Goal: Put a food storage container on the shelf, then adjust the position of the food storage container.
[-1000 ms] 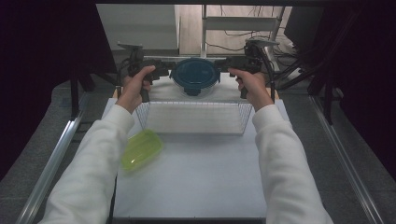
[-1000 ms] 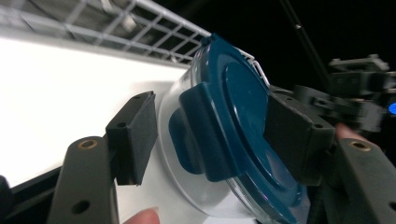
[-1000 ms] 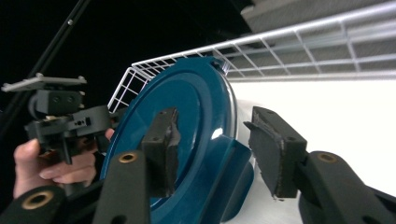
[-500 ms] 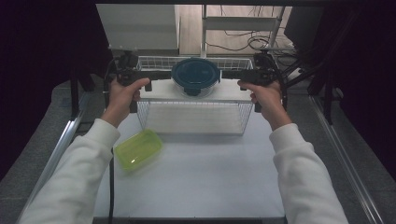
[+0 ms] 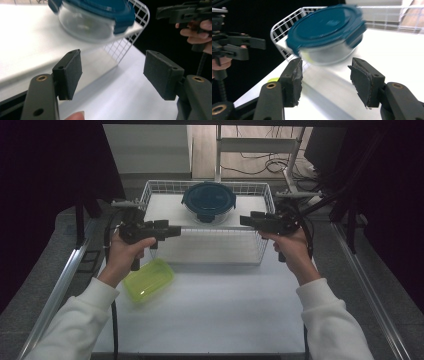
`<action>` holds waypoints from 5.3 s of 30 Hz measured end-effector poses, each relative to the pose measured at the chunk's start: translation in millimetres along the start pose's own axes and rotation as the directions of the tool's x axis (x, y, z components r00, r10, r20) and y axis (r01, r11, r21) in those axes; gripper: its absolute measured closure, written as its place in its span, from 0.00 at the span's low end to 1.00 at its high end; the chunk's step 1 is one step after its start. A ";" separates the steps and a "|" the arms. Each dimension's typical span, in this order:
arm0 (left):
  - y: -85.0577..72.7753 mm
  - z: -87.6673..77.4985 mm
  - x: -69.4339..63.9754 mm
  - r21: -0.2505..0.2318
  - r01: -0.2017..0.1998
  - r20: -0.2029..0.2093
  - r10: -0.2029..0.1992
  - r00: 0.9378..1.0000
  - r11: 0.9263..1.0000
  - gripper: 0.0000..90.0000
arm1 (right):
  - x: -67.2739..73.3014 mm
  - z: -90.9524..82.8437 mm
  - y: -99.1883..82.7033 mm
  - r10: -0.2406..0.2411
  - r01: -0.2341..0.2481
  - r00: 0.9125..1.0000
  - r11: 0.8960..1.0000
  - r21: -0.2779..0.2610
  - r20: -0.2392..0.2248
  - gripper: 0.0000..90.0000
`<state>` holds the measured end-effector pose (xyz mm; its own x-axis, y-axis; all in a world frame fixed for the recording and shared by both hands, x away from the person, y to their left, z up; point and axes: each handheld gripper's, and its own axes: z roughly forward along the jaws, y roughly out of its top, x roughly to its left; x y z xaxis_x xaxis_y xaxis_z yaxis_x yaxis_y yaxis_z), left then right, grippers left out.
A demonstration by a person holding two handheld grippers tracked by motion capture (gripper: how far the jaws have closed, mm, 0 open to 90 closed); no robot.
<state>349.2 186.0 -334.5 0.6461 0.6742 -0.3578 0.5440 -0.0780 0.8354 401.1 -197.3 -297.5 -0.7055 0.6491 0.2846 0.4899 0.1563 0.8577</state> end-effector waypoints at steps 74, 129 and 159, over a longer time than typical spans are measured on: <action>-119.0 -7.7 13.7 0.255 -0.017 -0.218 0.075 0.973 0.967 0.48 | 33.8 -29.1 -203.7 -0.051 0.055 0.998 0.981 0.187 -0.026 0.38; -111.1 70.6 74.9 0.608 -0.153 -0.177 0.321 0.930 0.779 1.00 | 33.0 -27.3 -209.3 -0.014 0.016 1.000 0.978 0.208 -0.008 0.38; -170.1 -61.5 78.4 0.357 0.117 -0.381 0.030 0.924 0.927 1.00 | 35.8 -22.9 -210.2 -0.009 0.010 1.000 0.978 0.210 -0.003 0.38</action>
<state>274.4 297.3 -479.0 0.4093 0.9006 -0.1462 0.7707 -0.2555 0.5838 261.2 -224.0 -457.7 -0.7113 0.6457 0.2776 0.5796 0.3154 0.7514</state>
